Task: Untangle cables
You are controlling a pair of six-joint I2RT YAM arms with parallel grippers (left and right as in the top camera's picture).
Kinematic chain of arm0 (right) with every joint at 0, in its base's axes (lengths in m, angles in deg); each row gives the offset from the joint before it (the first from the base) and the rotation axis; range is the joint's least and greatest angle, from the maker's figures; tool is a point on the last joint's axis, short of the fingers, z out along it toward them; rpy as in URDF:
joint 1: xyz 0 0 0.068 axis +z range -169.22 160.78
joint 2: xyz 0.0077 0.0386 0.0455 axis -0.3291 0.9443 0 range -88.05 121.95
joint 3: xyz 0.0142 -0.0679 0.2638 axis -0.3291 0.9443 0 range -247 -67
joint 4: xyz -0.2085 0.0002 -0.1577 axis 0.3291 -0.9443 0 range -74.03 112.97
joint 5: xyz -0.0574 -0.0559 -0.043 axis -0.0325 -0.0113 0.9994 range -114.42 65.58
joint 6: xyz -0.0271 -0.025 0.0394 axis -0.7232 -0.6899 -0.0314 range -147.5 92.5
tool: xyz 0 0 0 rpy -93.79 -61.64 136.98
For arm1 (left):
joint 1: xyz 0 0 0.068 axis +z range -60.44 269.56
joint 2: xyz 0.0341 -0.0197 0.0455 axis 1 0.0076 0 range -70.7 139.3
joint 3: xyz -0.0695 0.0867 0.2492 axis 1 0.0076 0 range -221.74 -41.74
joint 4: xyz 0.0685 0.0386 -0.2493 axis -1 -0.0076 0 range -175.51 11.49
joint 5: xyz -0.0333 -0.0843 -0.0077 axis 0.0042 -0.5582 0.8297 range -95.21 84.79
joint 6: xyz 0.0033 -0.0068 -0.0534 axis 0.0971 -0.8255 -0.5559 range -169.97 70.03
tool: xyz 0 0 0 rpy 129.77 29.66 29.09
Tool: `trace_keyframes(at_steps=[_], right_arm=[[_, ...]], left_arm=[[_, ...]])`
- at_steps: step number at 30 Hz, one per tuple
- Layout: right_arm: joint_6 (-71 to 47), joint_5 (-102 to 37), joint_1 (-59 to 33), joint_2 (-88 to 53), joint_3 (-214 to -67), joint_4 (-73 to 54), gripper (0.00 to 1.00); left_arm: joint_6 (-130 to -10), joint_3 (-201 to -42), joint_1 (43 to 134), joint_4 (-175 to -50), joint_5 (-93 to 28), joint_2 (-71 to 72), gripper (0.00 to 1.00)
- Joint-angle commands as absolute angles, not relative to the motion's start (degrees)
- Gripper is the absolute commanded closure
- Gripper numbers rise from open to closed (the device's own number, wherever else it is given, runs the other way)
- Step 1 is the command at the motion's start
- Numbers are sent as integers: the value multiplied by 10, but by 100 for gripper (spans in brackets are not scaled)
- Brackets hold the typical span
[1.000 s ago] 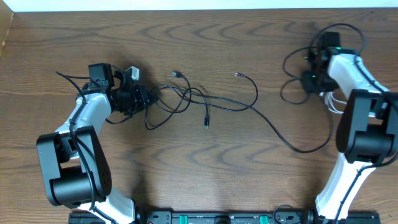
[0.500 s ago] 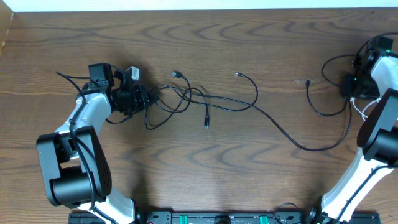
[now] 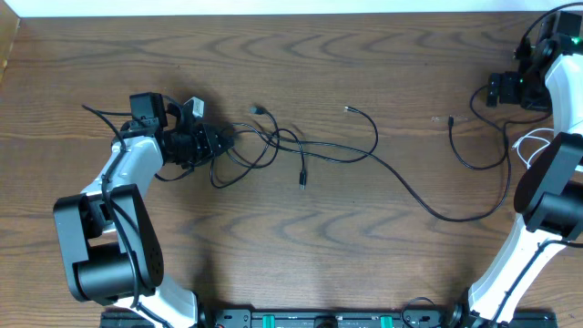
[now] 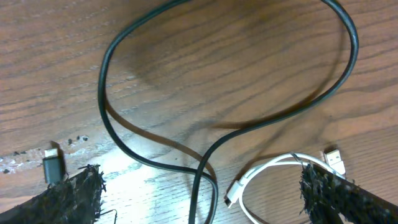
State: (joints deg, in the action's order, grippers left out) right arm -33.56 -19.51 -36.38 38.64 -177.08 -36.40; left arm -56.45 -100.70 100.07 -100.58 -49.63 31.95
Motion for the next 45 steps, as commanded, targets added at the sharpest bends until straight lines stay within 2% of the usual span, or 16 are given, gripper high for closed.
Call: trace_keyframes(at_steps=[1,3,4,7,9,11,12,45], right_arm=[[-334,-197,-364,382,-1771,-366,1],[-333,-197,-364,382,-1771,-366,1],[-333,-197,-364,382,-1771,-366,1],[-333,-197,-364,382,-1771,-366,1],[-334,-197,-364,382,-1771,-366,1],[-333,-197,-364,382,-1771,-366,1],[-333,-197,-364,382,-1771,-366,1],[-333,-197,-364,382,-1771,-366,1]], left_arm=[[-565,-1009,1004,-1007,-493,327,74],[-565,-1009,1004,-1007,-493,327,74],[-565,-1009,1004,-1007,-493,327,71],[-565,-1009,1004,-1007,-493,327,48],[-565,-1009,1004,-1007,-493,327,41],[-565,-1009,1004,-1007,-493,327,22],[-565,-1009,1004,-1007,-493,327,3],[-565,-1009,1004,-1007,-493,327,2]])
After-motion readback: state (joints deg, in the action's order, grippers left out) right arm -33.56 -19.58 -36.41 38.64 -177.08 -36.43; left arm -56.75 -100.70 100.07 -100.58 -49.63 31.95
